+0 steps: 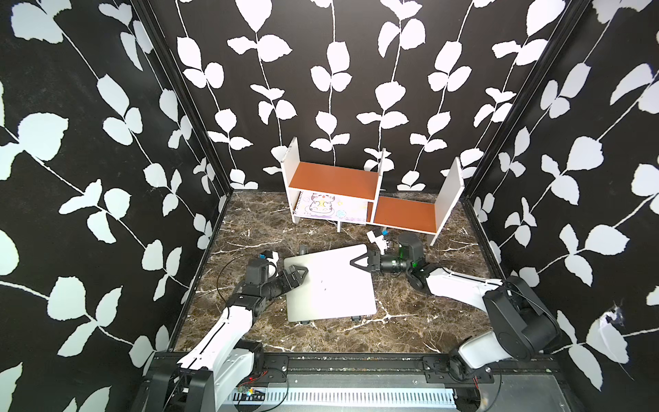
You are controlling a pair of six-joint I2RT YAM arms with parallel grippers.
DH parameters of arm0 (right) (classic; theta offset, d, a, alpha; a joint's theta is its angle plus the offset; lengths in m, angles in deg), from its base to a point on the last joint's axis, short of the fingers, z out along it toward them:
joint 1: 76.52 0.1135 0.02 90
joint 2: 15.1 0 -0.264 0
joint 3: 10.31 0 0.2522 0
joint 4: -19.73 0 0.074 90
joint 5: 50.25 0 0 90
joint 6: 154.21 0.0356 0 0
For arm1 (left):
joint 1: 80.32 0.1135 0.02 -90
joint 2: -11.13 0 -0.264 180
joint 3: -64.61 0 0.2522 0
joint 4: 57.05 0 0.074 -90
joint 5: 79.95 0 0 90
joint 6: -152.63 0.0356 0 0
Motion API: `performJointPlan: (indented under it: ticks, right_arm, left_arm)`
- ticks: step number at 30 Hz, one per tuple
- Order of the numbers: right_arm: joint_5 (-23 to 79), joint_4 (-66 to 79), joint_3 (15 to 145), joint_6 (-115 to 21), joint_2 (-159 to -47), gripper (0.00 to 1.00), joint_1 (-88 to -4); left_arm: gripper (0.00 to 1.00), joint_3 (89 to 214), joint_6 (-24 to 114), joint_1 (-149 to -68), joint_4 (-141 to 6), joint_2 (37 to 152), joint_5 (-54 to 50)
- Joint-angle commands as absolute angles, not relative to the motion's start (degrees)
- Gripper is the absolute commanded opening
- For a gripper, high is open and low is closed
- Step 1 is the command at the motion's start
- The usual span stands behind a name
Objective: Close the laptop lid and set it aside
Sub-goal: Pick up the laptop from the computer stand.
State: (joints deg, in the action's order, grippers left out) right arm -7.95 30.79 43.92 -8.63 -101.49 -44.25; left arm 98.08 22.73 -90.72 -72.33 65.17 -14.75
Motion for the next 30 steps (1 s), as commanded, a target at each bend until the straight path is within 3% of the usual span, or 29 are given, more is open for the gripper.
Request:
performJointPlan:
  ticks: [1,5,12,15,24,30]
  right_arm:
    - [-9.76,30.84,46.32,-9.10,-98.54,0.15,-42.87]
    - [-8.77,32.94,45.86,-6.24,-96.26,0.00,-42.94]
    - [-5.65,39.37,45.98,1.26,-89.79,0.00,-43.20]
    - [-3.90,41.83,46.74,3.94,-87.15,0.00,-43.55]
    - [2.95,47.23,48.80,3.98,-81.78,0.00,-44.94]
    - [9.03,55.94,49.36,5.46,-80.32,0.00,-47.56]
  left_arm:
    - [0.97,99.40,22.74,-90.96,-69.98,62.37,-17.35]
    - [0.97,102.25,24.71,-90.96,-74.84,59.13,-14.87]
    - [0.98,118.42,33.77,-90.96,-96.73,50.19,3.28]
    - [0.98,124.99,34.87,-90.96,-98.35,46.40,9.72]
    - [0.99,131.85,28.82,-91.00,-78.60,39.35,7.38]
    - [0.99,128.86,12.50,-90.96,-61.65,39.91,-1.90]
